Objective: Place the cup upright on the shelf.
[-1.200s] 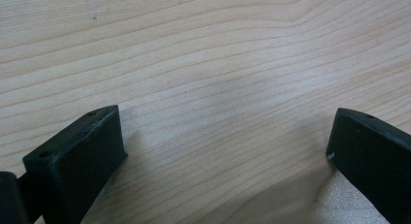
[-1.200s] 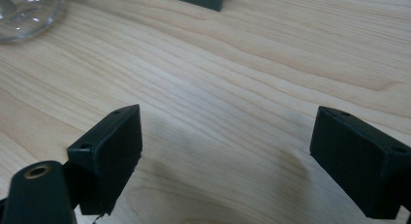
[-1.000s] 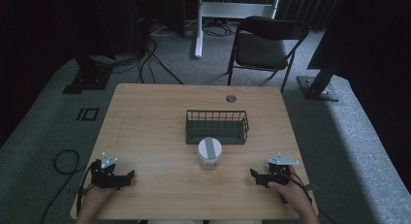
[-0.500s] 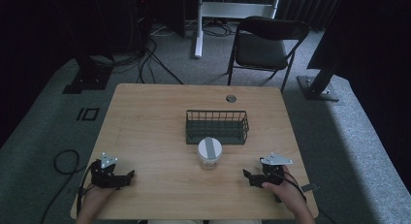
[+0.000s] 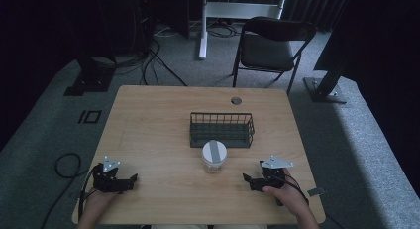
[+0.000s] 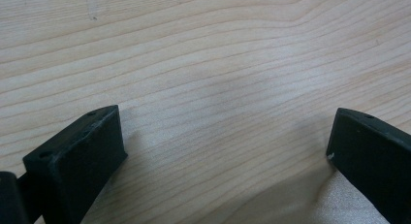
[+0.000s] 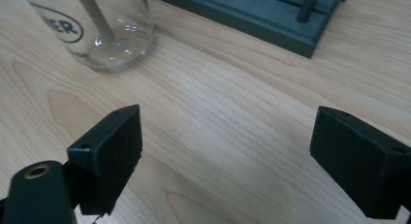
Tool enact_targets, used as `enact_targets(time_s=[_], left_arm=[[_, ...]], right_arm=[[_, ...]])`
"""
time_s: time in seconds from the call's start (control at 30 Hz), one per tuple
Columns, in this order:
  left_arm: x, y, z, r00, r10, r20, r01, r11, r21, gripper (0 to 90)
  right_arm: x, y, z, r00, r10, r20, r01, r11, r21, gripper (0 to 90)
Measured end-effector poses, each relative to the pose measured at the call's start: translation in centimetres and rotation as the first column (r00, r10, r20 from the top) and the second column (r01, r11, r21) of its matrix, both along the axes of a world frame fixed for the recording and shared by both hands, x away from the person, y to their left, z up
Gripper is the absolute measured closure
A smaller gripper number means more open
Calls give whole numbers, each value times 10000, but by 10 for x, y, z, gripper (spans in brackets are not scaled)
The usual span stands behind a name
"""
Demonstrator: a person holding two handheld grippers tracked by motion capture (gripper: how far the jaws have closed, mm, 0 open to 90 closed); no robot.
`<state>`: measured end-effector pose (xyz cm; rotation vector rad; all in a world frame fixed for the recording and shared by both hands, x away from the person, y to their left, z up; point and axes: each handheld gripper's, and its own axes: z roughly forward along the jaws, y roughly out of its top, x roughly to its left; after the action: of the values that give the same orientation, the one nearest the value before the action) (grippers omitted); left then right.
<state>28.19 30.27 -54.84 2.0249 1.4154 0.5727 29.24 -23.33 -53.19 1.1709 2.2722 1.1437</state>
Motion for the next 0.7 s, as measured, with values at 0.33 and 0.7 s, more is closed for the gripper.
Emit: enact_targets(time_s=[0.33,0.7], left_arm=[[0,0,0,10000,-1,2,1,10000,-5,2],[0,0,0,10000,-1,3,1,10000,-3,2]], right_arm=[[2,16,2,9980,624,90,-624,9980,-36,112],[4,38,1,9927,1194,157,-1195,9928,9,112]])
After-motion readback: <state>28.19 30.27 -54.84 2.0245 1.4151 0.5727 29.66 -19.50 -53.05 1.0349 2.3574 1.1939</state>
